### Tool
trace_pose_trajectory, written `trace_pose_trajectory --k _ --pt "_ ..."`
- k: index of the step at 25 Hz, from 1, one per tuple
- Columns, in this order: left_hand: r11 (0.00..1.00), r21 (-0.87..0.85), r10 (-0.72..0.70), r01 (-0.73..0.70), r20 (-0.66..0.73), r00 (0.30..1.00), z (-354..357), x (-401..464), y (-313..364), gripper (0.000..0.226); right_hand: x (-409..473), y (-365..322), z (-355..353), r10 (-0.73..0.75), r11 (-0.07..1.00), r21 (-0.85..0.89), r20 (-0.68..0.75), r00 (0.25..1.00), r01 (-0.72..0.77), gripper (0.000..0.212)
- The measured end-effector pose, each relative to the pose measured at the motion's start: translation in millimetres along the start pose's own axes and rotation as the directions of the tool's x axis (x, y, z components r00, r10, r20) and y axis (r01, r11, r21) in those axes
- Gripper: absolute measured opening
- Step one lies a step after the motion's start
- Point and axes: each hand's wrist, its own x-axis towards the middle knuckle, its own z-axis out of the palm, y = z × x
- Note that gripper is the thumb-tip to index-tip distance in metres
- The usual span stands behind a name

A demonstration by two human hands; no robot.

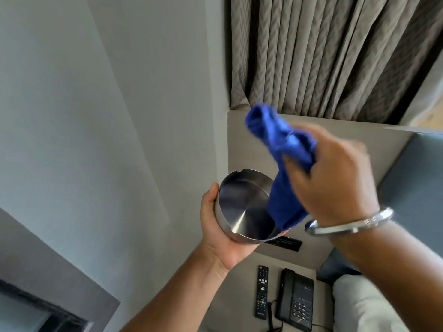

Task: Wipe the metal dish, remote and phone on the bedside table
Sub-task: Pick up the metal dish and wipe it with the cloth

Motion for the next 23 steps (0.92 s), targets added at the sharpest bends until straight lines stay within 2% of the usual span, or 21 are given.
trace_pose_trajectory --k 2,3,4,6,8,10,12,15,17,19,20,21,22,23 --pt "1.000 0.017 -0.001 0.002 -0.016 1.000 1.8 0.1 -0.6 0.065 -19.4 -11.3 19.4 0.013 0.996 -0.089 0.279 0.960 0.012 0.017" --pt "1.000 0.026 -0.007 0.008 -0.037 0.999 2.4 -0.3 -0.8 0.064 -29.0 -15.8 32.0 0.048 0.991 -0.135 0.413 0.909 0.009 0.013" --pt "0.999 0.034 -0.019 0.021 -0.050 0.999 1.7 -0.1 -1.5 0.062 -34.8 -18.4 42.8 0.081 0.988 -0.154 0.489 0.868 -0.005 0.009" --pt "0.998 0.052 -0.042 0.045 -0.057 0.998 0.2 -0.5 -5.4 0.058 -35.4 -17.0 55.5 0.129 0.990 -0.109 0.517 0.846 -0.085 0.010" --pt "0.997 0.065 -0.044 0.049 -0.077 0.996 0.1 -1.1 -7.1 0.054 -31.6 -12.6 61.8 0.129 0.991 -0.046 0.497 0.858 -0.122 0.011" --pt "0.996 0.073 -0.042 0.046 -0.058 0.997 -1.1 -1.8 -4.8 0.055 -31.0 -12.0 63.8 0.056 0.996 0.030 0.506 0.860 -0.083 0.012" --pt "0.995 0.099 -0.020 0.023 -0.030 0.999 -0.4 -0.8 3.7 0.061 -30.2 -19.7 59.7 -0.029 0.980 0.180 0.550 0.834 -0.085 0.013" --pt "0.988 0.153 0.000 -0.003 0.025 1.000 5.3 0.1 21.5 0.069 -21.0 -27.0 46.0 -0.217 0.888 0.448 0.606 0.765 -0.103 0.018" --pt "0.981 0.193 -0.001 -0.011 0.060 0.998 7.1 0.4 30.7 0.078 -12.9 -24.7 36.4 -0.244 0.879 0.452 0.702 0.668 -0.154 0.012" --pt "0.977 0.213 -0.022 0.002 0.093 0.995 8.4 0.3 29.5 0.078 -5.6 -21.6 28.3 -0.269 0.923 0.365 0.842 0.468 -0.126 0.007" --pt "0.982 0.187 -0.038 0.015 0.117 0.992 8.1 -0.9 25.5 0.074 -3.5 -21.5 25.6 -0.264 0.949 0.308 0.894 0.361 -0.070 0.007" --pt "0.990 0.139 -0.055 0.035 0.140 0.989 8.0 -0.4 19.3 0.070 -2.2 -22.8 23.5 -0.241 0.969 0.249 0.926 0.289 0.010 0.007" --pt "0.995 0.080 -0.070 0.057 0.172 0.983 6.7 -0.1 13.7 0.069 -2.3 -24.8 22.3 -0.219 0.974 0.195 0.939 0.265 0.115 0.010" --pt "0.998 0.043 -0.057 0.049 0.202 0.978 4.5 2.7 8.1 0.068 -3.0 -26.9 19.6 -0.211 0.964 0.152 0.937 0.279 0.217 0.015"
